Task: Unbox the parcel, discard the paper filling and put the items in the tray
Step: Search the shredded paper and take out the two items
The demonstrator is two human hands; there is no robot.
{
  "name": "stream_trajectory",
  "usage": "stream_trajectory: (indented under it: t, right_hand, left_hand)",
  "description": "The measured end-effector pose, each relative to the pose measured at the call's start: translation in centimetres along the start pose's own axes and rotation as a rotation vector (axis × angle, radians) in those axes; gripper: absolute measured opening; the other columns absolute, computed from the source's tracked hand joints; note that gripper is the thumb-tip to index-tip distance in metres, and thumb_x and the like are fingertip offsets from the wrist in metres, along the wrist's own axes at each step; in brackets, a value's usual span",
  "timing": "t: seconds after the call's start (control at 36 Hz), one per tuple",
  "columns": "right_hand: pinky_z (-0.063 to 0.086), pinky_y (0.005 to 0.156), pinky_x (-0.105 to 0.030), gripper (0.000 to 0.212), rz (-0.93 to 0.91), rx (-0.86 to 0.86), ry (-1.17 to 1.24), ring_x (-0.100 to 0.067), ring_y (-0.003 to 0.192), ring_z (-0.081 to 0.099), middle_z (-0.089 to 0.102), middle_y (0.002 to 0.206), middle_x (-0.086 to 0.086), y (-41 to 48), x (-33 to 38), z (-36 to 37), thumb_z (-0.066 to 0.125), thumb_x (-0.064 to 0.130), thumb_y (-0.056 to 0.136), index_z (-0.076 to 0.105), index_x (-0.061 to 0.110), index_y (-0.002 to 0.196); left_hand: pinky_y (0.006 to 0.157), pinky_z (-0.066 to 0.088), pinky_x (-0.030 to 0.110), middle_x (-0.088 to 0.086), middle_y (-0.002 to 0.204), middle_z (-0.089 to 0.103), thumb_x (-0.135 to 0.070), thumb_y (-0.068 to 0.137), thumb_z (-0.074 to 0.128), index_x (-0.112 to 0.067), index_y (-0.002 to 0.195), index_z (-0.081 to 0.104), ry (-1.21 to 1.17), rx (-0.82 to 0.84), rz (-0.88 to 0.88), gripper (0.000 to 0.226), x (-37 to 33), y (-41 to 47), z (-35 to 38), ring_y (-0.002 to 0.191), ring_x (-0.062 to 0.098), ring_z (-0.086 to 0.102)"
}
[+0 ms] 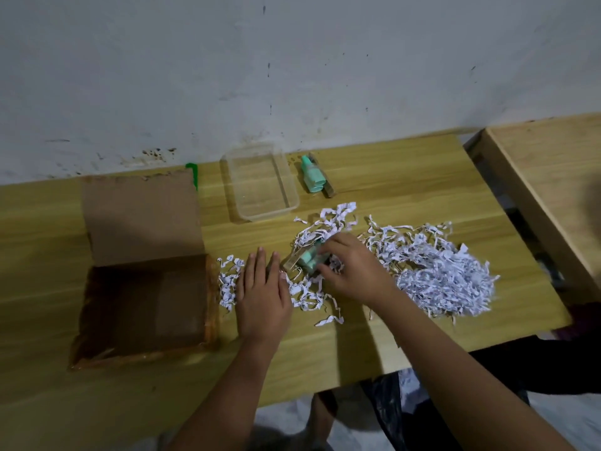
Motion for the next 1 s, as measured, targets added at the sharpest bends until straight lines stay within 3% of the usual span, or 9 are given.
stream_trajectory:
  t: [0.11,0.19,0.28,0.42,0.58,0.83,1.0]
  right_hand:
    - [0.048,0.082,-0.036,0.045,0.101,-0.062,-0.059,-0.024,0.1,0.049,0.059,0.104,-0.005,0.0,0.8,1.5,0.075,0.035,0.07,0.061,0.011,0.105]
    - [0.045,0.084,-0.035,0.051,0.172,-0.115,-0.078,-0.024,0.104,0.047,0.059,0.109,-0.005,-0.1,0.9,1.9,0.075,0.035,0.071,0.058,0.011,0.112]
    - [0.043,0.085,-0.034,0.047,0.206,-0.168,-0.066,-0.026,0.106,0.048,0.062,0.111,-0.008,-0.2,1.1,1.8,0.073,0.028,0.075,0.058,0.009,0.116]
    - [0.045,0.089,-0.036,0.043,0.236,-0.156,-0.011,-0.026,0.105,0.05,0.066,0.108,-0.009,-0.3,0.8,1.6,0.073,0.021,0.075,0.061,0.009,0.115]
    - [0.042,0.087,-0.032,0.041,0.23,-0.214,0.109,-0.031,0.102,0.055,0.067,0.106,-0.013,-1.3,1.4,-0.2,0.073,0.013,0.073,0.064,0.006,0.113]
    - [0.051,0.088,-0.032,0.036,0.275,-0.306,0.345,-0.016,0.095,0.061,0.068,0.107,-0.01,-2.7,2.1,-3.0,0.071,0.013,0.078,0.065,0.007,0.113]
    - [0.052,0.091,-0.035,0.033,0.352,-0.407,0.51,-0.016,0.1,0.063,0.067,0.11,-0.003,-3.2,2.0,-4.1,0.069,0.016,0.082,0.065,0.011,0.114]
  left_hand:
    - [0.113,0.014,0.032,0.0,0.15,0.034,-0.036,0.094,0.022,-0.024,0.138,0.043,0.002,-0.001,-0.003,0.05,0.1,0.0,0.2,0.141,0.017,0.025]
    - [0.114,0.015,0.033,0.0,0.151,0.033,-0.037,0.095,0.02,-0.025,0.139,0.041,-0.001,-0.001,-0.002,0.05,0.2,0.0,0.2,0.141,0.017,0.024]
    - [0.113,0.012,0.032,0.001,0.151,0.033,-0.037,0.095,0.02,-0.024,0.139,0.041,-0.004,-0.006,0.006,0.051,0.1,0.0,0.2,0.141,0.018,0.024]
    - [0.113,0.022,0.038,0.001,0.151,0.033,-0.036,0.094,0.02,-0.023,0.139,0.041,-0.023,-0.008,0.006,0.051,0.1,0.0,0.1,0.141,0.018,0.026]
    - [0.114,0.018,0.037,0.0,0.152,0.03,-0.039,0.093,0.015,-0.023,0.14,0.039,-0.045,-0.008,0.018,0.055,0.0,-0.1,0.0,0.142,0.017,0.022]
    - [0.111,0.025,0.04,0.004,0.149,0.036,-0.037,0.092,0.019,-0.018,0.136,0.045,-0.04,-0.008,0.044,0.055,0.0,0.0,-0.1,0.14,0.022,0.028]
    - [0.112,0.023,0.04,0.005,0.15,0.034,-0.038,0.092,0.017,-0.02,0.139,0.042,-0.035,0.003,0.062,0.056,0.0,0.0,0.0,0.14,0.022,0.026]
Point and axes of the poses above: each hand's wrist, its own y-axis towards the middle knuckle, its own z-axis out of the palm, x = y × z, the point moved 5 cm from there along y, towards the middle knuckle
